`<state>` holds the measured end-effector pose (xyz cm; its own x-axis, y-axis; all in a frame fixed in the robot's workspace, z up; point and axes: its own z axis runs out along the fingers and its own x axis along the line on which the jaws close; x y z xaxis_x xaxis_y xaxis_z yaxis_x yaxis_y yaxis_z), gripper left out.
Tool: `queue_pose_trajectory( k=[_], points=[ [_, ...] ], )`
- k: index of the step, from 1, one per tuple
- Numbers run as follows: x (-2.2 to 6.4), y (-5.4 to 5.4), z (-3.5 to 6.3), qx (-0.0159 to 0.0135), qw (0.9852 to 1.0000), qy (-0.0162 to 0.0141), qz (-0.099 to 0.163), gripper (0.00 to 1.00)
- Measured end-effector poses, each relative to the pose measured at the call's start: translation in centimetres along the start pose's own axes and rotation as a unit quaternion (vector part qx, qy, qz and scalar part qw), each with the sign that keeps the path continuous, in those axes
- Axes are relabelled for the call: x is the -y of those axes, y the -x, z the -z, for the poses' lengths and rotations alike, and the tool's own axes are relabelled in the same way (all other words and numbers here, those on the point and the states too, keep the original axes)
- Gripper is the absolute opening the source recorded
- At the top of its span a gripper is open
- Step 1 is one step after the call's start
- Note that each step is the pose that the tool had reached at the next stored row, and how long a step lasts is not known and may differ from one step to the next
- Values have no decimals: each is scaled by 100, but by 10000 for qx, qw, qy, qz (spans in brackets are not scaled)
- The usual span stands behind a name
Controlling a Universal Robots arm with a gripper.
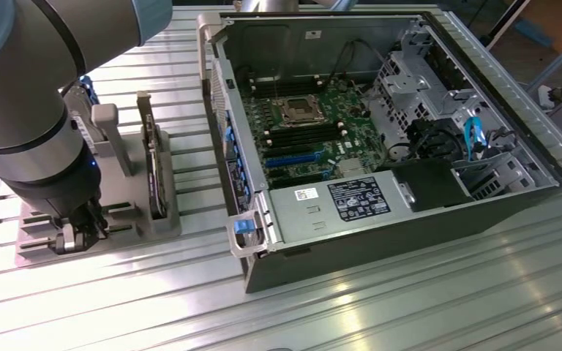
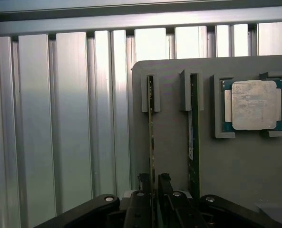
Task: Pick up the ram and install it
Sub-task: 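Pick up the ram and move it above insertion slot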
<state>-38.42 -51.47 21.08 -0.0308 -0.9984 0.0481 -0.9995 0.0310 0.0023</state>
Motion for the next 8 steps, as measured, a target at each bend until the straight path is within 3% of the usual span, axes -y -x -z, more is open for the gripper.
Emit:
queue_pose_trajectory(
  k=[8],
  points=[
    [0, 0, 0, 0, 10000, 0, 0, 22]
  ],
)
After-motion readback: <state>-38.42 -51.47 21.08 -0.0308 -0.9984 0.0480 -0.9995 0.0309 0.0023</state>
